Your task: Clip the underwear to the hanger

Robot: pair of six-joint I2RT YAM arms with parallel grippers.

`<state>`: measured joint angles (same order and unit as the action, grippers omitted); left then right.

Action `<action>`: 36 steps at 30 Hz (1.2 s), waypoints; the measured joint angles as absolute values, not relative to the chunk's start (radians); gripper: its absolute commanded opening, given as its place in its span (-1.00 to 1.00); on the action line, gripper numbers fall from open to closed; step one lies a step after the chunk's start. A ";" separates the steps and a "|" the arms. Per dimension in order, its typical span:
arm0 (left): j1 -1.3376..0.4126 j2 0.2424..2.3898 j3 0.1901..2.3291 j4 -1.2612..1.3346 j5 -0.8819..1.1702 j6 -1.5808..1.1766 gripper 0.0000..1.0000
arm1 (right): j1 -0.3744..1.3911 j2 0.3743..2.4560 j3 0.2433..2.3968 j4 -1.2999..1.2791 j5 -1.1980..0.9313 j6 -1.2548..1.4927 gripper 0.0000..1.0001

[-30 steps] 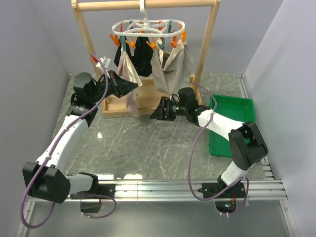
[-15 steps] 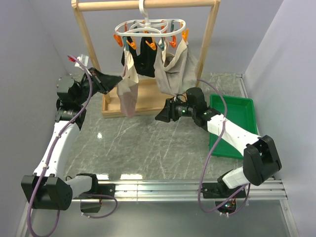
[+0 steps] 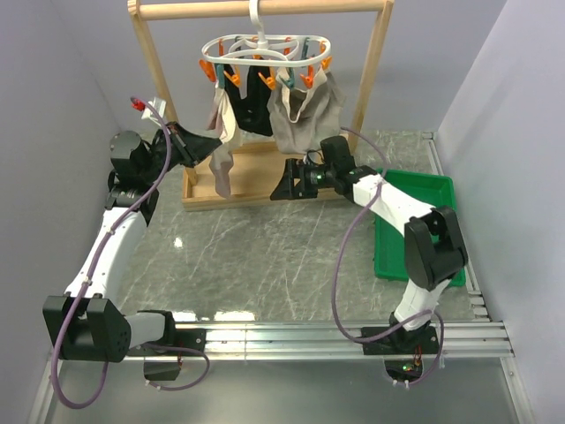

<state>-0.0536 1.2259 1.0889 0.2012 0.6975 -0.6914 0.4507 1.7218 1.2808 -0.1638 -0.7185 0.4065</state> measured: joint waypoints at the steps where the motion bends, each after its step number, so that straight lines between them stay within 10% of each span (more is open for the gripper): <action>1: -0.054 1.226 1.089 0.200 0.699 -0.691 -0.99 | 0.448 1.744 1.300 -0.178 -0.725 0.407 0.78; 20: -0.050 1.226 1.089 0.199 0.712 -0.678 -0.99 | 0.414 1.997 1.354 -0.321 -0.814 0.424 0.79; 36: 0.080 1.136 0.966 0.334 0.669 -0.825 -0.99 | 0.401 1.739 1.229 -0.393 -0.805 0.216 0.79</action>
<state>0.0803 1.1362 0.9657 0.3340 0.6693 -0.8253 0.4007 1.7393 1.2293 -0.3935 -0.8055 0.2165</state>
